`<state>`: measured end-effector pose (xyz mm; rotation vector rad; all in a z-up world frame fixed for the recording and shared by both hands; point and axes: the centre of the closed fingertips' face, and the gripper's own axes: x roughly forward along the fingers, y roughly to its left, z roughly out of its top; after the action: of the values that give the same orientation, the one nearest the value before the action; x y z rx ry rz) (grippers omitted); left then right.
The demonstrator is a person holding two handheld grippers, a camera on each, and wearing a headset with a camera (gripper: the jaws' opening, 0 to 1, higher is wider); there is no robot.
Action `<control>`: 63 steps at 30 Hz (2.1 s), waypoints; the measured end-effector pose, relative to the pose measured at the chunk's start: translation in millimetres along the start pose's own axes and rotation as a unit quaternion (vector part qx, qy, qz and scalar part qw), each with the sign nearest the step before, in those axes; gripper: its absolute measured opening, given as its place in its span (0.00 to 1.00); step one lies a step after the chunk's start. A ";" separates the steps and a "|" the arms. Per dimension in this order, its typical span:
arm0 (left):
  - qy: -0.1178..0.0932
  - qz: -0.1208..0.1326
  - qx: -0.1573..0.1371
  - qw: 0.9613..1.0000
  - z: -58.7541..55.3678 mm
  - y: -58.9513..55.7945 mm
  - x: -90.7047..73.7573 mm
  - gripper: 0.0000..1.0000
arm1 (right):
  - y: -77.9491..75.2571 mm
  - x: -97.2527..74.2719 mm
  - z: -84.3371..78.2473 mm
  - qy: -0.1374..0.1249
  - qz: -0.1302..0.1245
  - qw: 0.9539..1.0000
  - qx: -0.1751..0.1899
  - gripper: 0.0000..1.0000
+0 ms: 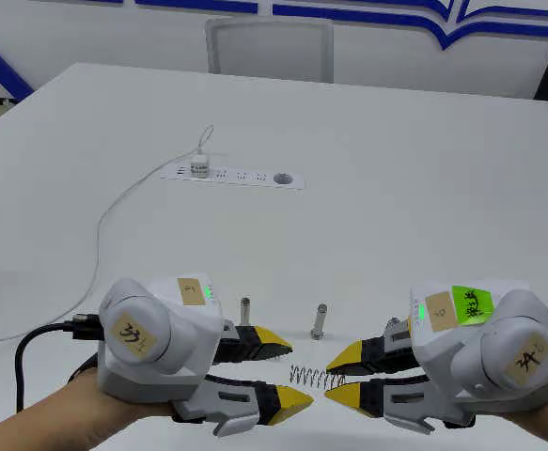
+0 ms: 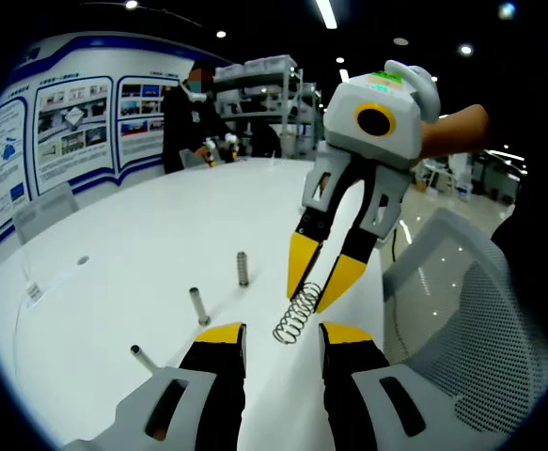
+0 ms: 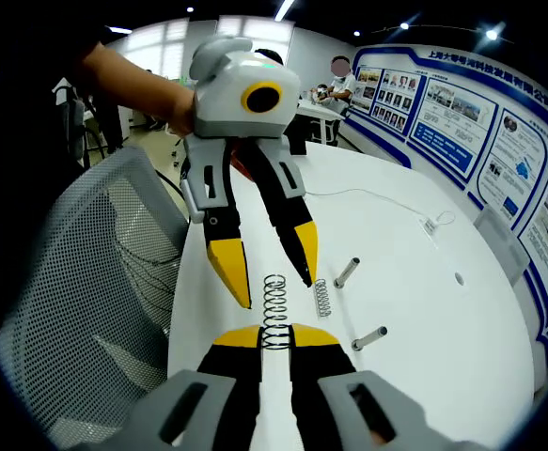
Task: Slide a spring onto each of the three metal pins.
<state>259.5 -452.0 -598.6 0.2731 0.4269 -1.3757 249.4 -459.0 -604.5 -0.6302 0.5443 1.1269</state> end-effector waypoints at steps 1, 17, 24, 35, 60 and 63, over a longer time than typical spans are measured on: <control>-0.001 -0.003 0.001 1.000 0.7 -1.1 0.2 0.32 | 0.5 0.4 0.0 0.000 0.000 1.000 -0.001 0.11; 0.010 -0.018 0.042 0.999 0.1 -9.3 1.8 0.16 | 4.6 1.9 4.3 0.001 0.008 1.000 -0.011 0.11; 0.013 -0.011 0.079 0.997 0.4 -8.2 1.8 0.14 | 4.1 1.6 4.8 0.002 0.007 1.000 -0.016 0.11; 0.020 -0.019 0.117 0.993 -1.1 -13.2 1.8 0.10 | 2.8 0.8 2.9 0.010 0.009 1.000 -0.027 0.12; 0.011 -0.019 0.110 0.994 3.6 -14.1 -2.7 0.10 | 2.2 0.5 -7.3 0.005 0.008 1.000 0.018 0.18; 0.014 -0.021 0.112 0.993 1.6 -14.9 -3.4 0.10 | 2.7 -0.4 -3.3 -0.008 0.010 1.000 0.028 0.16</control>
<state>244.5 -452.4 -594.8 0.4710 0.3026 -1.4639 246.4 -460.8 -607.1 -0.5693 0.5679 1.1310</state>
